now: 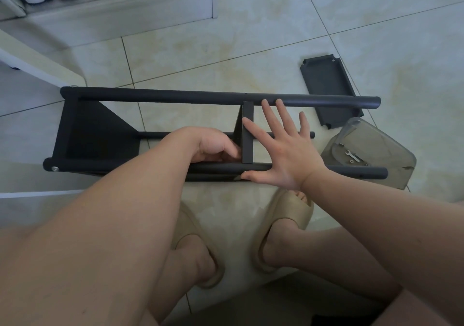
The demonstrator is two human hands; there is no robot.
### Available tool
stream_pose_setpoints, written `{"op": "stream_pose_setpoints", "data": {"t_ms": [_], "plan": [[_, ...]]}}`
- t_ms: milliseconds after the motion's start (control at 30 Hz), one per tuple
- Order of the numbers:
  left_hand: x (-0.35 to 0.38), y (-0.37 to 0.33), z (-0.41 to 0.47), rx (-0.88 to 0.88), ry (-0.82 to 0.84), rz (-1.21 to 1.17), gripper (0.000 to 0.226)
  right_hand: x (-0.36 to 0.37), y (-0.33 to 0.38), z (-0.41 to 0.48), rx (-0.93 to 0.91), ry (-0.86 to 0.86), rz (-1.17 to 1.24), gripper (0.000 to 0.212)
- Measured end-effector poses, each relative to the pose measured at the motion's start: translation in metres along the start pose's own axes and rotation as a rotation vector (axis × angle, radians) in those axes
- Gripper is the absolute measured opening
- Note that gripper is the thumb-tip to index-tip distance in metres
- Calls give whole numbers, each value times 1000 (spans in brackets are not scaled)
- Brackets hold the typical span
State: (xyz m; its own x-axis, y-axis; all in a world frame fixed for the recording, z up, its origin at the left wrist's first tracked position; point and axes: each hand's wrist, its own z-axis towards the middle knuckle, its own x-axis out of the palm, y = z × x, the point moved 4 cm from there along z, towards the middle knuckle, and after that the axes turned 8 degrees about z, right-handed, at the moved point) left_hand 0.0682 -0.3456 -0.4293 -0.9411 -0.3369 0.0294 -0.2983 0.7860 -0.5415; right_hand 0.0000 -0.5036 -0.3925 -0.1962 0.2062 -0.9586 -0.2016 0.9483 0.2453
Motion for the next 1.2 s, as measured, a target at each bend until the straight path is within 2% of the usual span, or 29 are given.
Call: {"op": "stream_pose_setpoints", "data": {"t_ms": [200,533,733,933,1133,1200], "plan": [[-1,-3,4,6,-114,32,14,0,0,0,-5,-13,6,107],[1,0,-1,-29,-11,-10,30,0,1,0,-4,-4,8,107],[0,-3,4,5,-79,65,17,-1,1,-1,4,9,9,108],[0,-1,1,-14,7,18,27,-1,1,0,5,23,1,107],[-1,-1,6,-3,-58,73,14,-2,1,-1,10,24,5,108],[-1,0,7,6,-68,63,17,-1,0,0,13,29,2,108]]}}
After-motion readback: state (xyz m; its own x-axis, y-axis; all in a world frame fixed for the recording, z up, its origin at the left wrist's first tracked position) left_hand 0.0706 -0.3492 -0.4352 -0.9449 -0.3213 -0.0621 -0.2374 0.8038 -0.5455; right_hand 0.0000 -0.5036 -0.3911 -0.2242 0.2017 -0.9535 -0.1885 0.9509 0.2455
